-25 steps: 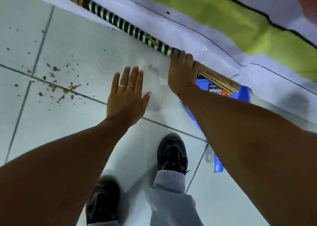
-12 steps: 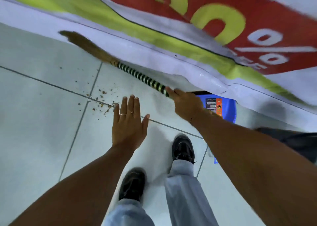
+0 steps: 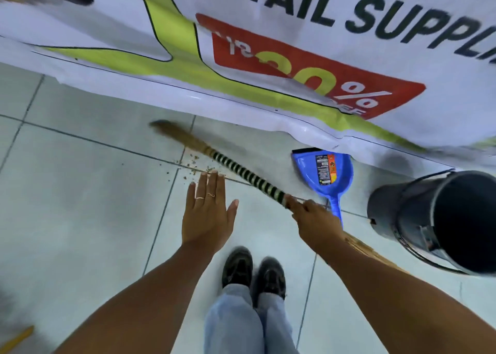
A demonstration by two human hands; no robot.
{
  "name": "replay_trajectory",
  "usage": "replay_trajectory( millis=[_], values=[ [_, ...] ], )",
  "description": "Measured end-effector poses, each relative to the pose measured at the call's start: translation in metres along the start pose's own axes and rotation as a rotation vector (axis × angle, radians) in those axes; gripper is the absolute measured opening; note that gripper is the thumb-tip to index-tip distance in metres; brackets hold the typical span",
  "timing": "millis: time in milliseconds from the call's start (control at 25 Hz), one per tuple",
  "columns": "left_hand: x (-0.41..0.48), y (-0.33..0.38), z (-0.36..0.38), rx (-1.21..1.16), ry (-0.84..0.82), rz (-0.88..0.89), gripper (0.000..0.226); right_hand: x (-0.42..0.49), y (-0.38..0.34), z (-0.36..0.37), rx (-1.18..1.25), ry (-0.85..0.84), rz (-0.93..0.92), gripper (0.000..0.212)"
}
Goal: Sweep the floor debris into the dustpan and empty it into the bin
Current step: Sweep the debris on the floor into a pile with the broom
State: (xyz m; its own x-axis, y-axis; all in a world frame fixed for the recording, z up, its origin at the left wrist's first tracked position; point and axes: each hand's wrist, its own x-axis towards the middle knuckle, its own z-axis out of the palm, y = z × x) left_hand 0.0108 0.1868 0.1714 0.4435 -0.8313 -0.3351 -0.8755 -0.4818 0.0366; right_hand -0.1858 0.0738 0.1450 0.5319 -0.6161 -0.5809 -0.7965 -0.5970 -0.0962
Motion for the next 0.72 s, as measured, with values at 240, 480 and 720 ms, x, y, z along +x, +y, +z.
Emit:
replay_trajectory(
  millis=[240, 480, 720],
  values=[
    [-0.016, 0.006, -0.004, -0.031, 0.043, 0.056, 0.066, -0.02, -0.01, 0.01, 0.129, -0.017, 0.338, 0.047],
    [-0.051, 0.006, 0.014, -0.035, 0.062, 0.045, 0.066, -0.037, -0.06, 0.037, 0.128, -0.15, 0.222, 0.044],
    [-0.113, -0.006, 0.002, -0.027, 0.061, -0.022, 0.068, -0.085, -0.085, 0.037, 0.107, -0.146, 0.113, 0.045]
  ],
)
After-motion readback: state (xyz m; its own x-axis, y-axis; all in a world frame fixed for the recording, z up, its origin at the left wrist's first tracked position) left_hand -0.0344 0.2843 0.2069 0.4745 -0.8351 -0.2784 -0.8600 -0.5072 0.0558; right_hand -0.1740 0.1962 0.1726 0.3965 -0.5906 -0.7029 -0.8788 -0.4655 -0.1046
